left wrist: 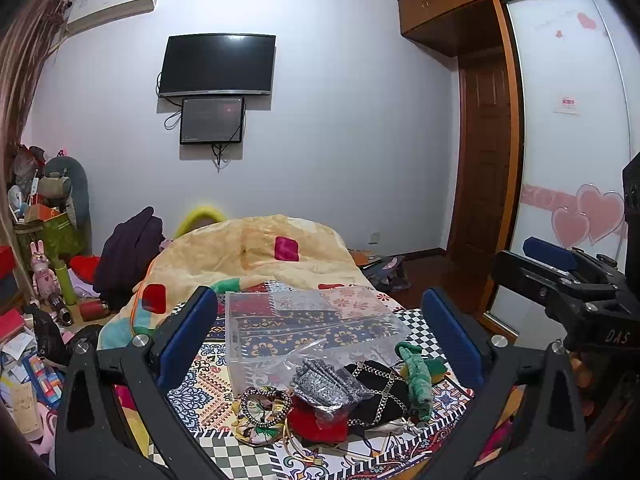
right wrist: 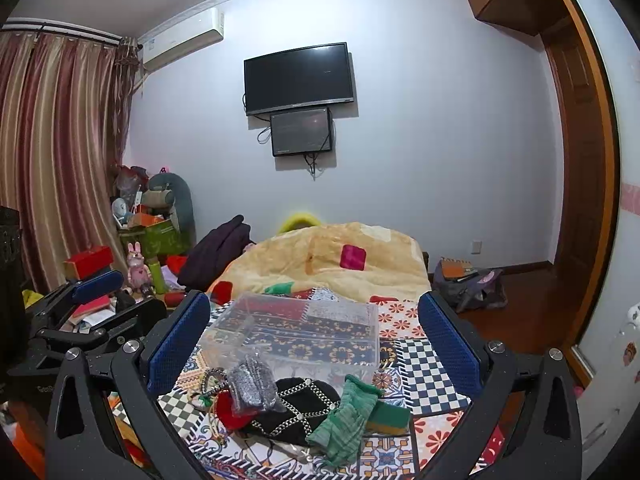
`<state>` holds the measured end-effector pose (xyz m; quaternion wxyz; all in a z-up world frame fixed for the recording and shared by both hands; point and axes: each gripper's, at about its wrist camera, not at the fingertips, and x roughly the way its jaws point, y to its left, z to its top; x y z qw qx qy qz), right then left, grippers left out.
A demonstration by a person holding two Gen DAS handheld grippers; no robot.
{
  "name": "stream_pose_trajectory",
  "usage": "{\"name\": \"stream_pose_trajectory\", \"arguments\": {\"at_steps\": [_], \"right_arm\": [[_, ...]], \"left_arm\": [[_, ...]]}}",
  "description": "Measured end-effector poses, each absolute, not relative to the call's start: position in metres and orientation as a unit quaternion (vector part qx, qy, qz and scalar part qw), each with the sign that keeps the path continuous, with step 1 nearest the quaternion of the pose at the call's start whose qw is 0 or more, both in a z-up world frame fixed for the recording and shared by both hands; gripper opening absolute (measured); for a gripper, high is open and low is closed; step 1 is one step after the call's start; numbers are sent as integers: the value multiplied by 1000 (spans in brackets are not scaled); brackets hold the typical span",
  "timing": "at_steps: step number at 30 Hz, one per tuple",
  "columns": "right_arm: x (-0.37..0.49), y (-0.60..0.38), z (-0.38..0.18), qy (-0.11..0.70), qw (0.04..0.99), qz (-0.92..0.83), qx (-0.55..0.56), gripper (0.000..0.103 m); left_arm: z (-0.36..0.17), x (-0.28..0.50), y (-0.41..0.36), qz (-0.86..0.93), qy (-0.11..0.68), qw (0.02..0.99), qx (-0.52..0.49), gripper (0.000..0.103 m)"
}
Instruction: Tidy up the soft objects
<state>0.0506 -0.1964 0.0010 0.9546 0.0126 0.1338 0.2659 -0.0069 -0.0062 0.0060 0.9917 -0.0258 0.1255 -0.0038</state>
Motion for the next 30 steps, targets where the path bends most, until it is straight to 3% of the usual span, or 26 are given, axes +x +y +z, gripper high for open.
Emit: {"name": "stream_pose_trajectory", "arguments": {"at_steps": [30], "right_arm": [[48, -196, 4, 132, 954, 270, 15, 103]], "left_arm": [[5, -7, -9, -4, 125, 992, -25, 103]]}}
